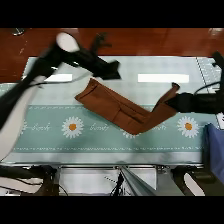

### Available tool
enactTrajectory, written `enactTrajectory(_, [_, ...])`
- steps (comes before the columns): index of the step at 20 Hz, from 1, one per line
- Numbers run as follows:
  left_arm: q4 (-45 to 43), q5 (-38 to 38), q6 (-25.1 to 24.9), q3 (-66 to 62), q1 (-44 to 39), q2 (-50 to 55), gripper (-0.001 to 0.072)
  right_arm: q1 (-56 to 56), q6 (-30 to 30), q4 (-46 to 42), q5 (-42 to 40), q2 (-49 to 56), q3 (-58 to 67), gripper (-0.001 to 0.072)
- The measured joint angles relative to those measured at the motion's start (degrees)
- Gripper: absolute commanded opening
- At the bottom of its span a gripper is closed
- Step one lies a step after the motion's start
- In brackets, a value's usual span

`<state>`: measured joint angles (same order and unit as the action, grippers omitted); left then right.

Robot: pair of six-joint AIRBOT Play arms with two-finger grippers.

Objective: Fold the shirts.

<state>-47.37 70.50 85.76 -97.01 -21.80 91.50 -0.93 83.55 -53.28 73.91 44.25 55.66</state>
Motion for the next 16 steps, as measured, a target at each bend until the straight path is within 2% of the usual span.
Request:
enactTrajectory(4, [-9.53, 3.02, -0.26, 9.25, 12.87, -19.69, 0.0024, -12.39, 0.55, 0.35, -5.05, 15.32, 11.76, 0.0027])
enactTrajectory(7, [-12.15, 2.62, -0.22, 20.52, 18.95, -35.60, 0.0025, -19.85, 0.74, 0.33, -7.43, 29.42, 22.67, 0.0027])
enactTrajectory(12, [-8.87, 0.68, 0.63, 38.80, 21.53, -57.40, 0.0025, -25.81, 2.60, 0.52, -11.08, 49.99, 38.86, 0.0027])
enactTrajectory(16, [-7.56, 0.28, 1.73, 48.17, 21.97, -65.31, 0.0025, -27.02, 5.07, 3.87, -12.44, 61.18, 47.25, 0.0027])
